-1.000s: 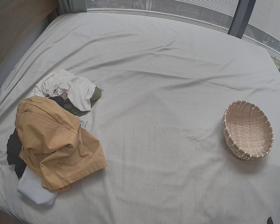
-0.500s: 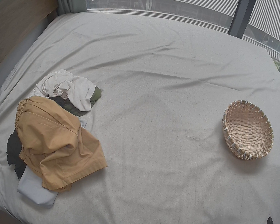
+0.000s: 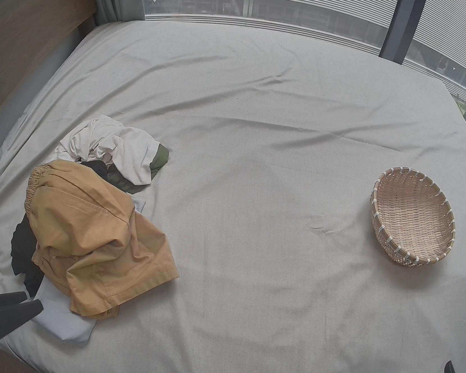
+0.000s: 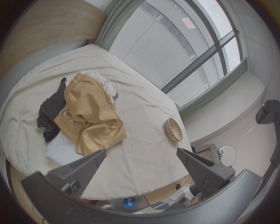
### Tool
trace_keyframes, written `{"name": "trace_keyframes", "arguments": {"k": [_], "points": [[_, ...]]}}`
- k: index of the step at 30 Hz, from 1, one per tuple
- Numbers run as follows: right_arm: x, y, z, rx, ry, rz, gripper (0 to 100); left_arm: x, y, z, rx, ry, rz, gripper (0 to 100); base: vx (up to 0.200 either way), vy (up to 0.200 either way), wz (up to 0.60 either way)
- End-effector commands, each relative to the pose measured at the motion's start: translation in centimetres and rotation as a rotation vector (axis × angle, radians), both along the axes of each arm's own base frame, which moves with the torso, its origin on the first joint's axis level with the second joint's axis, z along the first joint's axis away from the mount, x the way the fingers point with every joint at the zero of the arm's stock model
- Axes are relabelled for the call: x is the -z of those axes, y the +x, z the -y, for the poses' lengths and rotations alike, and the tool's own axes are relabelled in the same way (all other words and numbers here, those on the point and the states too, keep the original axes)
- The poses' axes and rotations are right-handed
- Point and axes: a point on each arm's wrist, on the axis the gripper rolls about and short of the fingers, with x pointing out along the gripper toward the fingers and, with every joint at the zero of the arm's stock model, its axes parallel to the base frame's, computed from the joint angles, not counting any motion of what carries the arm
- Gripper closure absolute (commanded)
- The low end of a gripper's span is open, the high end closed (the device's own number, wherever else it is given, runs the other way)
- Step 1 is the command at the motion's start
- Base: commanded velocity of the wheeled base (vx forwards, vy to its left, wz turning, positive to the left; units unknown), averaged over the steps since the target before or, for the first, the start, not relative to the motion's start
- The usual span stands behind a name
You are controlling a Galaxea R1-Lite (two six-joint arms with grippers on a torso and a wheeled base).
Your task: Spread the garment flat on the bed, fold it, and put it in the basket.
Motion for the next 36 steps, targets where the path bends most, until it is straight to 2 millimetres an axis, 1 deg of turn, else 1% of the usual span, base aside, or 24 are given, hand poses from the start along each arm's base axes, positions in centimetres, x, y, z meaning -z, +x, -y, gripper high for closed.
{"name": "trace_keyframes", "arguments": {"k": [1,5,10,11,17,21,22,23,26,33,36], "points": [[0.5,0.0,0.0,0.001,0.0,-0.001,0,1.6,3.5,0.4,0.0,0.01,-0.161,0,0.0,0.0,0.0],[0.5,0.0,0.0,0.0,0.0,-0.001,0,2.5,5.0,0.7,0.011,0.025,-0.243,0,0.0,0.0,0.0],[0.5,0.0,0.0,0.001,0.0,-0.001,0,3.4,6.2,1.0,0.029,0.027,-0.309,0,0.0,0.0,0.0],[0.5,0.0,0.0,0.001,0.0,-0.001,0,3.7,6.9,1.0,0.027,0.028,-0.327,0,0.0,0.0,0.0],[0.5,0.0,0.0,0.001,0.0,-0.001,0,5.1,9.0,1.3,0.027,0.039,-0.404,0,0.0,0.0,0.0],[0.5,0.0,0.0,0.001,0.0,-0.001,0,6.7,10.9,1.6,0.025,0.046,-0.466,0,0.0,0.0,0.0],[0.5,0.0,0.0,0.001,0.0,-0.001,0,6.7,10.9,1.6,0.025,0.046,-0.466,0,0.0,0.0,0.0],[0.5,0.0,0.0,0.001,0.0,-0.001,0,7.3,11.7,1.6,0.02,0.046,-0.48,0,0.0,0.0,0.0],[0.5,0.0,0.0,0.001,0.0,-0.001,0,8.4,12.8,1.7,0.011,0.049,-0.506,0,0.0,0.0,0.0],[0.5,0.0,0.0,0.001,0.0,-0.001,0,9.7,13.4,1.8,0.004,0.041,-0.559,0,0.0,0.0,0.0],[0.5,0.0,0.0,0.001,0.0,-0.001,0,9.8,13.5,1.9,0.003,0.037,-0.566,0,0.0,0.0,0.0]]}}
